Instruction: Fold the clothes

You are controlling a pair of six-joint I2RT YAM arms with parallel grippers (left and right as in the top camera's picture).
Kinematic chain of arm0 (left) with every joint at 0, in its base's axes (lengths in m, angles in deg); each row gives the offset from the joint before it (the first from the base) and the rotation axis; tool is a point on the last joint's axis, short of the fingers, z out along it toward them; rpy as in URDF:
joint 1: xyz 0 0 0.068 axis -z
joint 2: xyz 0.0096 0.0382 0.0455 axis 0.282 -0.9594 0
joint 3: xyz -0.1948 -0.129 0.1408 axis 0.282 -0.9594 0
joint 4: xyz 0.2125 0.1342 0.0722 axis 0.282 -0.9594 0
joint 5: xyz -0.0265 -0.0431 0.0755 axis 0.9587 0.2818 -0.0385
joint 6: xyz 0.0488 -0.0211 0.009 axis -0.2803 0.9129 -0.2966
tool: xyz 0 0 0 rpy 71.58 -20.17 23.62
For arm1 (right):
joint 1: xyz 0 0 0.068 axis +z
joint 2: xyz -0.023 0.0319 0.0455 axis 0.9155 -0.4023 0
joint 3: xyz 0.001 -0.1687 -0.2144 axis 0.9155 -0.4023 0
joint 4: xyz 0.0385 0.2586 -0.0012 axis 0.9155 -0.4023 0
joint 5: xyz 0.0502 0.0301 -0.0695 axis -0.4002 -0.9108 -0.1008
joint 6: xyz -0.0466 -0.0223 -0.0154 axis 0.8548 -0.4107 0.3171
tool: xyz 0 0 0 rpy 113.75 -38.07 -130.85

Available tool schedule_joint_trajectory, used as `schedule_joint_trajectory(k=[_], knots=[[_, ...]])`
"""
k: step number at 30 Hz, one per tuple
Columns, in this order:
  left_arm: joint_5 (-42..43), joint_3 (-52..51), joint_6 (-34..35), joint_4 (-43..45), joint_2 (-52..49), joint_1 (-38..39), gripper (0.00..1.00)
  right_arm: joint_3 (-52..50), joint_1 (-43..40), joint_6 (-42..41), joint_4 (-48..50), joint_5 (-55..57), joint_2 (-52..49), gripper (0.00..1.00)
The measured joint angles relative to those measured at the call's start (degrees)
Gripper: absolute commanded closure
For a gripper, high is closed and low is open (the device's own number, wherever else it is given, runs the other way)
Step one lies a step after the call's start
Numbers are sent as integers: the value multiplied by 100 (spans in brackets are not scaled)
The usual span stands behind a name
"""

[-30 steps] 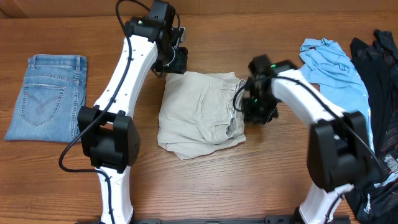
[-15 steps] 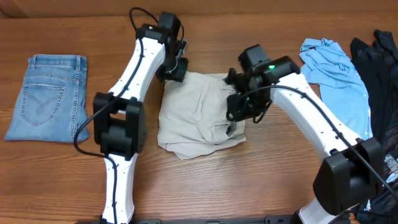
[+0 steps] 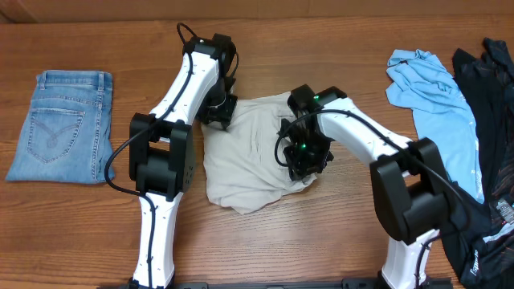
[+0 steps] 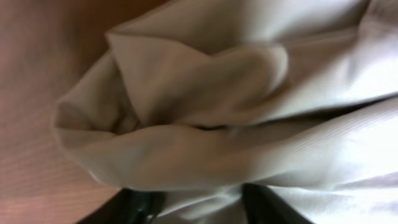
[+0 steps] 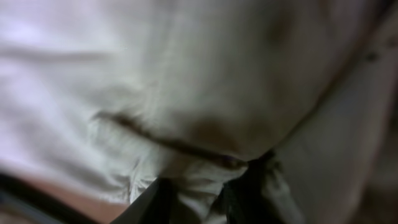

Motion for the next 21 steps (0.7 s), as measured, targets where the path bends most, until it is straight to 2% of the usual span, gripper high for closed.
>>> schedule_joint_trajectory(k=[1, 6, 7, 9, 10, 16, 18, 21], knots=[[-31, 0, 2, -227, -7, 0, 63, -55, -20, -28, 103, 42, -63, 69], [-140, 0, -4, -1075, -31, 0, 65, -116, -52, -267, 533, 382, -59, 69], [-144, 0, -4, -1213, -33, 0, 70, -118, -52, -310, 667, 509, -46, 65], [-160, 0, -2, -1410, -37, 0, 76, -129, -57, -387, 1027, 850, 7, 63], [-160, -2, -4, -1462, -42, 0, 77, -129, -61, -411, 1226, 1021, 28, 63], [-22, -2, 44, -1482, -48, 0, 75, -90, -103, -446, 2240, 2002, 26, 65], [-24, -2, 74, -1482, -48, 0, 64, -7, -105, -452, 2201, 2192, -17, 66], [-20, -2, 162, -1399, -48, 0, 60, 240, -114, -588, 1897, 2426, -96, 64]])
